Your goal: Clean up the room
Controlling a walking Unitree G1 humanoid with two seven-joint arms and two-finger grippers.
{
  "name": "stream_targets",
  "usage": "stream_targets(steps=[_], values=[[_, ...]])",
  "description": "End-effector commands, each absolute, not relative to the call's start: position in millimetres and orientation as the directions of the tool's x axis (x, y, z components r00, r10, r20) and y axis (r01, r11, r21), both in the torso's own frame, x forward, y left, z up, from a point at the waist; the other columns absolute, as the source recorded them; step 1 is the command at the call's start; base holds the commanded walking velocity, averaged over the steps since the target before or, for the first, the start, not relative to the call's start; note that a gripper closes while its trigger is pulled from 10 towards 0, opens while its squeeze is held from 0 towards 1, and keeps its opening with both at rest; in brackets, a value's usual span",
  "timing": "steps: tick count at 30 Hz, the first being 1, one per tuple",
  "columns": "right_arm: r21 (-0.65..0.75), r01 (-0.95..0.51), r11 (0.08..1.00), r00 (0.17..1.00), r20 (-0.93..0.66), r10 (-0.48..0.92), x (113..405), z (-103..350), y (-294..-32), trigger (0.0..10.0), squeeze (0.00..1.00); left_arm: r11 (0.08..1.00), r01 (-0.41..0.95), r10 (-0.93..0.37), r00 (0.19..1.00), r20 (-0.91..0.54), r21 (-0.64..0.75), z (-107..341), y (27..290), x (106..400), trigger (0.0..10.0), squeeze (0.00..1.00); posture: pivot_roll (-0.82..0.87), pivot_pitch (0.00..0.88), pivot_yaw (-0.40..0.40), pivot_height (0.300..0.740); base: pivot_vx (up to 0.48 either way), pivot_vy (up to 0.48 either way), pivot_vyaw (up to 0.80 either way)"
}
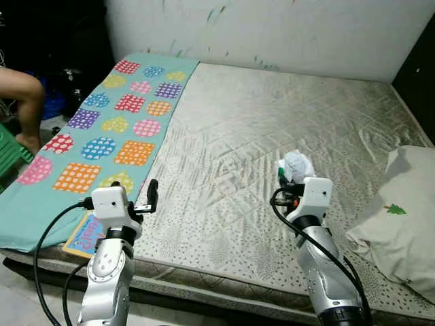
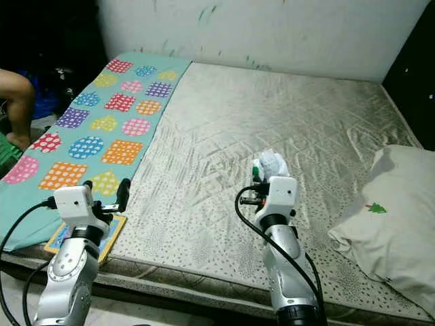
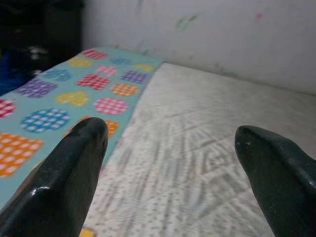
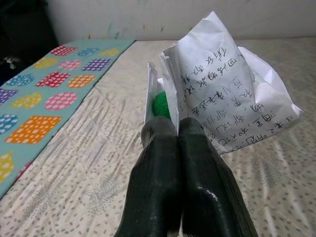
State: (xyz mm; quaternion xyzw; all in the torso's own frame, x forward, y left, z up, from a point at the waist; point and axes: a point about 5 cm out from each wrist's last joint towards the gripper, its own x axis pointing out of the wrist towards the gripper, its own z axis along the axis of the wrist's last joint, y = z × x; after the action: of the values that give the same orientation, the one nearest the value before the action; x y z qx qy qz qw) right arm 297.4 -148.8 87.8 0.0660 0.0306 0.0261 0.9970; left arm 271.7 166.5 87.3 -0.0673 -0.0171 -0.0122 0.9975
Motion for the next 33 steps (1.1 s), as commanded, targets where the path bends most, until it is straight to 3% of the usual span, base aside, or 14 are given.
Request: stream_targets(steps=[1, 9, 33], values=[[0.13, -0.032, 0.991, 0.998, -0.057, 0.04, 296.0, 87.4, -153.4, 10.0, 0.0, 0.989, 0.045, -0.039, 0.998, 0.046, -0.137, 88.4, 163.5, 271.8, 10.0, 0.0, -0.01, 0.0, 0.004, 0.74, 0.0, 0.0, -0.64], [0.123, -0.04, 0.992, 0.998, -0.051, 0.047, 297.4, 89.5, -153.7, 10.0, 0.0, 0.99, 0.03, -0.022, 0.998, 0.06, -0.14, 92.4, 172.7, 274.3, 10.0, 0.0, -0.01, 0.0, -0.011, 0.74, 0.0, 0.035, -0.2], [0.085, -0.047, 0.995, 0.997, -0.056, 0.052, 300.9, 90.3, -156.1, 10.0, 0.0, 0.988, 0.041, -0.032, 0.997, 0.064, -0.148, 94.0, 170.0, 272.2, 10.0, 0.0, -0.01, 0.0, -0.005, 0.74, 0.0, 0.373, 0.0]])
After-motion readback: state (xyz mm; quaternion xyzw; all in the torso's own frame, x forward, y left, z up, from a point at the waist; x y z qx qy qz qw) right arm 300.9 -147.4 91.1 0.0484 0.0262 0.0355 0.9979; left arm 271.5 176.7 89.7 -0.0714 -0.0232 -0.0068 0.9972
